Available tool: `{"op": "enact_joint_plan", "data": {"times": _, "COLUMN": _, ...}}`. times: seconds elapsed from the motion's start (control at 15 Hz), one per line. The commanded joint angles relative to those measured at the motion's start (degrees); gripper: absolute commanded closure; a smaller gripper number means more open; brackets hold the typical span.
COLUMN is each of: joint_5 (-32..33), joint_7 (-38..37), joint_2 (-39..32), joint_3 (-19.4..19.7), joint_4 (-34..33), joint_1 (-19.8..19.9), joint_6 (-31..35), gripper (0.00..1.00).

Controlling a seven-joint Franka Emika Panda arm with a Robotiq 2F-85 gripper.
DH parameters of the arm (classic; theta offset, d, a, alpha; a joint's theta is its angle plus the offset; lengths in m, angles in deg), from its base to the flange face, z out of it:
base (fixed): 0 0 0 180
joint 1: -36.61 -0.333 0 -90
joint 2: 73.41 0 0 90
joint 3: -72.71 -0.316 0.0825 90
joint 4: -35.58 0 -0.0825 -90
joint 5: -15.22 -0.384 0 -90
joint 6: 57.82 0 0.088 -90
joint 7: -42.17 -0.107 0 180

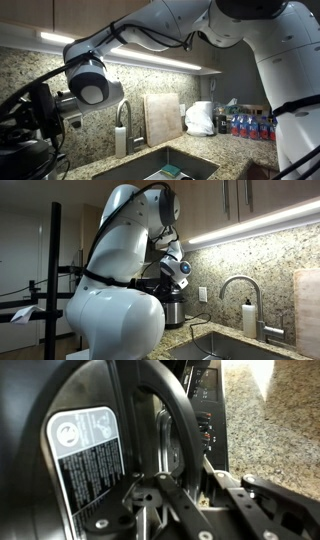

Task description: Open the cooker

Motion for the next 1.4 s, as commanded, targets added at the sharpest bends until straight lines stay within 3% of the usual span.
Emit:
{"op": "enact_joint_plan", "data": {"times": 0.0, "joint_5": 3.54, "joint_7": -8.95, "joint_2": 0.49, "joint_3": 3.12, "joint_4": -0.46, "joint_1": -1.94, "joint_6": -8.85, "gripper": 0.95}}
{"op": "enact_joint_plan", "data": {"times": 0.4, "joint_5": 6.98, "joint_7": -13.43, "joint_2": 1.95, "joint_3": 4.51, "joint_4": -0.42, "joint_1": -4.24, "joint_6": -6.81, "gripper": 0.96}}
{"op": "enact_joint_plan", "data": {"times": 0.93, "joint_5": 11.36, "joint_7": -14.0, "joint_2": 5.31, "joint_3": 3.22, "joint_4": 0.11, "joint_1": -9.29, "joint_6": 7.4, "gripper": 0.96}}
{"op": "enact_joint_plan", "data": {"times": 1.33, "joint_5": 12.42, "joint_7": -16.24, "joint_2": 6.71, "joint_3": 3.15, "joint_4": 0.41, "joint_1": -9.0, "joint_6": 8.42, "gripper": 0.96}}
